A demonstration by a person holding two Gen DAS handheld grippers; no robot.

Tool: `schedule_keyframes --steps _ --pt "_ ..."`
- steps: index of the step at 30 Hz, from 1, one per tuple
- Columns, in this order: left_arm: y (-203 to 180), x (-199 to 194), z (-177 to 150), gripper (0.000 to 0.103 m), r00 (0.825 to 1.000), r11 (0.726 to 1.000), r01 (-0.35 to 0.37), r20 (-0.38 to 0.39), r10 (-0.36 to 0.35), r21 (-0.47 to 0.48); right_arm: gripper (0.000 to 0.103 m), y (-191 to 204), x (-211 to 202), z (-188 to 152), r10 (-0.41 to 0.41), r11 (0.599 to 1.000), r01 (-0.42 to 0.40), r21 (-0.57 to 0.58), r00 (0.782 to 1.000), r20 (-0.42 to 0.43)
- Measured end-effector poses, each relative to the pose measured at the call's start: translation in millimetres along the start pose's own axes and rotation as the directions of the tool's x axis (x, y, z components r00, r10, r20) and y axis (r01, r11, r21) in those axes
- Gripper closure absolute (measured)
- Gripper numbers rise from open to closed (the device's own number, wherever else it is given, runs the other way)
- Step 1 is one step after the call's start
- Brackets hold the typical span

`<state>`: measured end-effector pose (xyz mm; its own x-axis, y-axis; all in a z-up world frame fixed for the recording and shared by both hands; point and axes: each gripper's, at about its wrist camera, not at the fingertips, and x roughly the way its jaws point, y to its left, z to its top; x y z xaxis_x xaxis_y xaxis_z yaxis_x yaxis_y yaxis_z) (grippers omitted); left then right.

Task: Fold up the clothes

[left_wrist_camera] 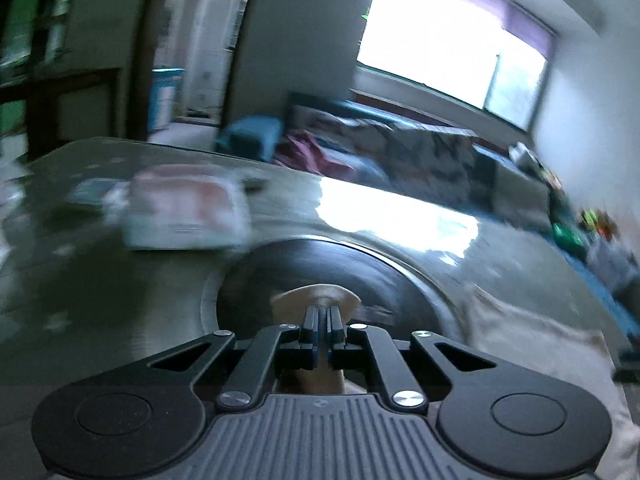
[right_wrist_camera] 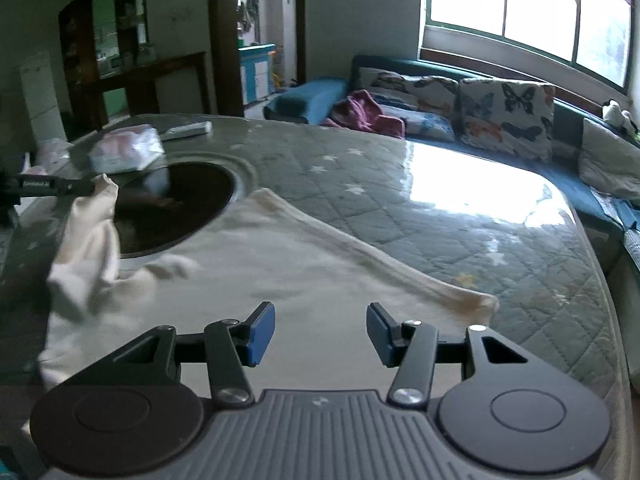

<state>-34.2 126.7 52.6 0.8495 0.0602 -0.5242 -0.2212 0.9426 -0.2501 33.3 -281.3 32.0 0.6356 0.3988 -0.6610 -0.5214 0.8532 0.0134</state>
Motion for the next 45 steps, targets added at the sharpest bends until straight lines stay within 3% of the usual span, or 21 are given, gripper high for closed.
schedule_keyframes --steps 5,10,11,13,14,15,18,23,24,30,36,41,45 --pt "45.2 -10.4 -13.8 0.098 0.996 0.993 -0.089 -0.012 0.088 -0.081 0.05 23.1 -12.7 -8.8 0.027 1.0 -0.027 -0.012 1.0 -0.009" --pt "65.6 -16.5 -24.2 0.092 0.994 0.981 -0.107 -0.05 0.1 -0.162 0.05 53.0 -20.6 -16.9 0.079 0.995 -0.082 -0.053 0.996 -0.047" --pt "65.9 -18.7 -24.3 0.088 0.995 0.981 -0.097 -0.044 0.09 -0.167 0.05 62.5 -22.3 -17.2 0.1 0.992 -0.103 -0.072 0.994 -0.054" --pt "61.8 -21.9 -23.7 0.066 0.996 0.984 -0.082 -0.038 0.077 -0.159 0.05 79.2 -22.7 -16.8 0.145 0.983 -0.151 -0.106 0.987 -0.064" --pt "58.5 -21.4 -22.6 0.048 0.996 0.984 -0.086 -0.04 0.08 -0.154 0.051 90.8 -22.1 -16.5 0.177 0.974 -0.185 -0.129 0.982 -0.072" --pt "55.3 -19.2 -21.6 0.047 0.996 0.986 -0.087 -0.04 0.082 -0.142 0.051 99.9 -21.1 -16.4 0.202 0.966 -0.211 -0.149 0.976 -0.079" --pt "46.4 -10.2 -22.2 0.052 0.996 0.992 -0.088 -0.042 0.085 -0.095 0.052 133.6 -15.6 -16.9 0.273 0.93 -0.289 -0.225 0.957 -0.103" --pt "41.4 6.0 -27.1 0.094 0.992 0.992 -0.115 -0.06 0.112 -0.047 0.056 173.7 -3.0 -17.9 0.335 0.878 -0.362 -0.312 0.932 -0.139" --pt "41.3 7.9 -28.2 0.098 0.991 0.992 -0.122 -0.059 0.119 -0.042 0.057 179.5 1.2 -18.6 0.343 0.871 -0.373 -0.32 0.927 -0.148" --pt "47.6 -2.5 -25.8 0.101 0.99 0.988 -0.142 -0.002 0.142 -0.065 0.067 198.4 22.7 -25.4 0.368 0.849 -0.418 -0.323 0.907 -0.207" --pt "51.0 -16.7 -26.7 0.101 0.985 0.985 -0.167 0.033 0.169 -0.049 0.067 206.3 19.2 -37.4 0.419 0.811 -0.48 -0.336 0.876 -0.239" --pt "52.9 -6.0 -32.0 0.1 0.979 0.978 -0.203 -0.031 0.201 -0.047 0.067 197.0 15.4 -30.8 0.433 0.826 -0.481 -0.293 0.875 -0.217" --pt "50.9 -9.7 -30.5 0.095 0.979 0.978 -0.204 -0.039 0.203 -0.037 0.067 172.8 -2.7 -26.7 0.404 0.864 -0.435 -0.255 0.9 -0.164"
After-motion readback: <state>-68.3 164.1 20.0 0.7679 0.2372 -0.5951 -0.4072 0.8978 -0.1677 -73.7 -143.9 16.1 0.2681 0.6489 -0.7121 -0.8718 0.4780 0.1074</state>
